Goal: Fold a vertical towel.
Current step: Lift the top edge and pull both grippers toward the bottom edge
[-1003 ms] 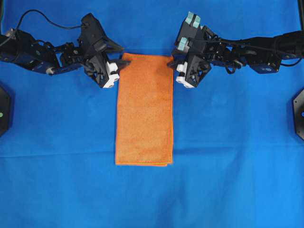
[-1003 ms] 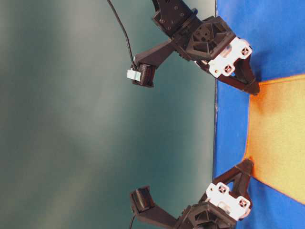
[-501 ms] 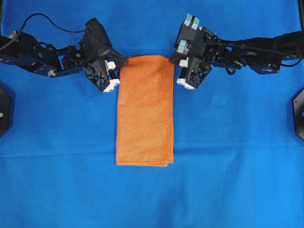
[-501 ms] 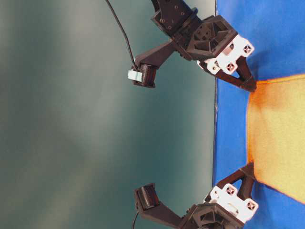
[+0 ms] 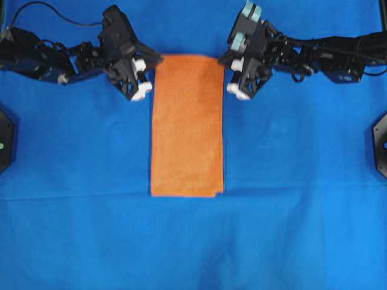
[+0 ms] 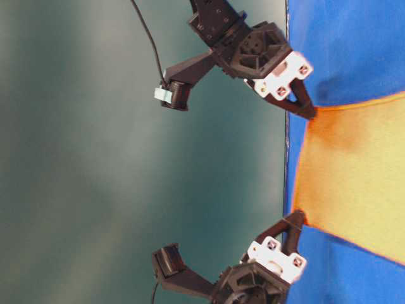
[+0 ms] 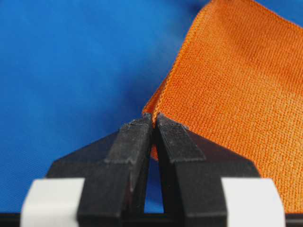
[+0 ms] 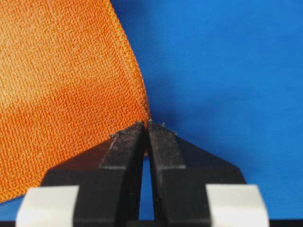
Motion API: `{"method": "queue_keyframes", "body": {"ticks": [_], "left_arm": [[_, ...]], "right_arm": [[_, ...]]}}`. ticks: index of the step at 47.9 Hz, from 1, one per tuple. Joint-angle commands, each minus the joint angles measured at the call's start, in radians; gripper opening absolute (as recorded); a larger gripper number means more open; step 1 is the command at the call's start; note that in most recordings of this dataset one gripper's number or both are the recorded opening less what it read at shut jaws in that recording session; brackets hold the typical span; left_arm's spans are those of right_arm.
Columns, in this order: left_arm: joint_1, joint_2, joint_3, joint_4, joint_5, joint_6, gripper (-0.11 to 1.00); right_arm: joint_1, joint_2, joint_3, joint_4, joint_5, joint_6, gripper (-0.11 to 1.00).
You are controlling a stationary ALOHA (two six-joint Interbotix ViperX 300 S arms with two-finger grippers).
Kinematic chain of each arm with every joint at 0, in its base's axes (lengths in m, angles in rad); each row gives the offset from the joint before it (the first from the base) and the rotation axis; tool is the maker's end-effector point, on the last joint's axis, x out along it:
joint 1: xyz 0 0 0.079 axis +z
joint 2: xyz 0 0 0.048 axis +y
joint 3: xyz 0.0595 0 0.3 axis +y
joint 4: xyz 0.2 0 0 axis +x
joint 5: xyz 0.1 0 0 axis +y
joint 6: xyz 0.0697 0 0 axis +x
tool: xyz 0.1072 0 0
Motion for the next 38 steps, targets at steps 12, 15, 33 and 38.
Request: {"method": "queue_keyframes", "body": {"ticks": [12,15,33,38], "left_arm": [[0.087,-0.008,-0.069,-0.002,0.049,0.064,0.02],[0.095,-0.008,-0.072,-0.002,0.049,0.072,0.02],[0.087,-0.054,-0.054,0.0,0.064,0.084,0.02],[0.072,-0.106,-0.043,0.0,0.092,0.086,0.02]], "right_arm": [[-0.074,-0.031,-0.055,-0.041,-0.002,-0.002,0.03],[-0.083,-0.031,-0.058,-0.044,0.0,-0.002,0.03],[-0.089,-0.066,-0.074,-0.057,0.018,-0.002,0.03],[-0.083,-0.103,-0.072,-0.055,0.037,-0.002,0.03]]}}
